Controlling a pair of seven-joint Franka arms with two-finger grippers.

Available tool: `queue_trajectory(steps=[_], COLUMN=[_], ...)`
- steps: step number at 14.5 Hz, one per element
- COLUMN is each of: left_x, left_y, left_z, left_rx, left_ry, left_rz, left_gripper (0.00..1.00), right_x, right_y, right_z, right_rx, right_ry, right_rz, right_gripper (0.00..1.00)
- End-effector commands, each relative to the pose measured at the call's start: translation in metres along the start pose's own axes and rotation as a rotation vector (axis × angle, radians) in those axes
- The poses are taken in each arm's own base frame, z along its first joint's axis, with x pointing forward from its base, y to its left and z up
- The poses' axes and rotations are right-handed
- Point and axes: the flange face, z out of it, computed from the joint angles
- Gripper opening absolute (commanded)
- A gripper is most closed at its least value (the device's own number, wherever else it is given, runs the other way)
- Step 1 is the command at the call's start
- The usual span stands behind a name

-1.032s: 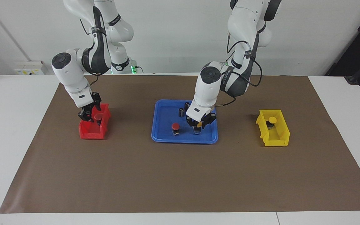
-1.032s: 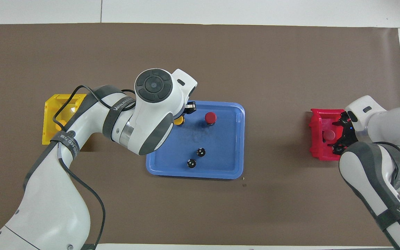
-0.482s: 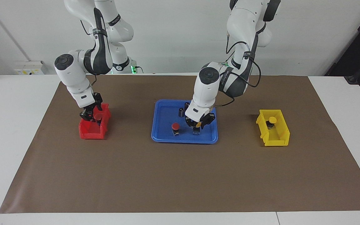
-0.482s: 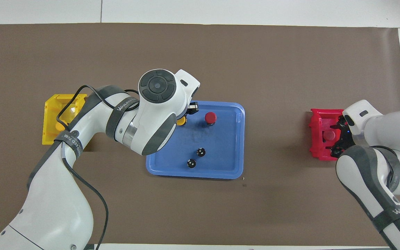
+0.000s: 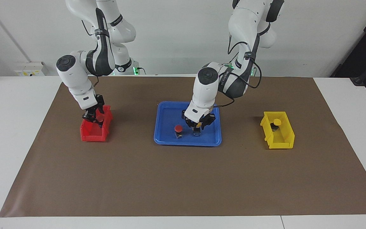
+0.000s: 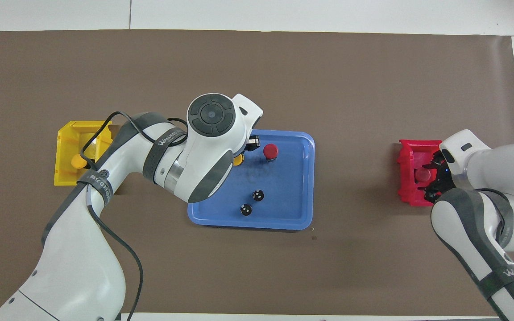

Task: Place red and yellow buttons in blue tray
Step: 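Place the yellow button in the blue tray with the left gripper, then grasp the second yellow button with the left gripper while the right grasps red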

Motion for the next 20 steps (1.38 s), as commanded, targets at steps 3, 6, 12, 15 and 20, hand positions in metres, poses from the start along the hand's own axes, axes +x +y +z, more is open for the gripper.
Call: queue_trajectory(steps=[3, 6, 12, 15, 20], left_x=[0.014, 0.041, 0.1, 0.106, 0.079], left_y=[-0.012, -0.078, -0.233, -0.302, -0.355], left_z=[-0.056, -0.083, -0.1, -0.083, -0.052], left_rx=[0.02, 0.052, 0.061, 0.056, 0.048], left_ry=[0.017, -0.017, -0.065, -0.099, -0.137], left_rz=[-0.037, -0.032, 0.031, 0.082, 0.142], left_gripper=[0.7, 0.85, 0.99, 0.97, 0.74], right_x=[-0.001, -0.001, -0.011, -0.008, 0.021], right_y=[-0.006, 0.0, 0.021, 0.024, 0.029], right_z=[-0.003, -0.01, -0.046, -0.07, -0.129], right_rx=[-0.018, -0.023, 0.048, 0.074, 0.091], right_ry=[0.013, 0.013, 0.012, 0.01, -0.004], right_rz=[-0.013, -0.011, 0.067, 0.122, 0.3], right_gripper=[0.3, 0.25, 0.24, 0.24, 0.22])
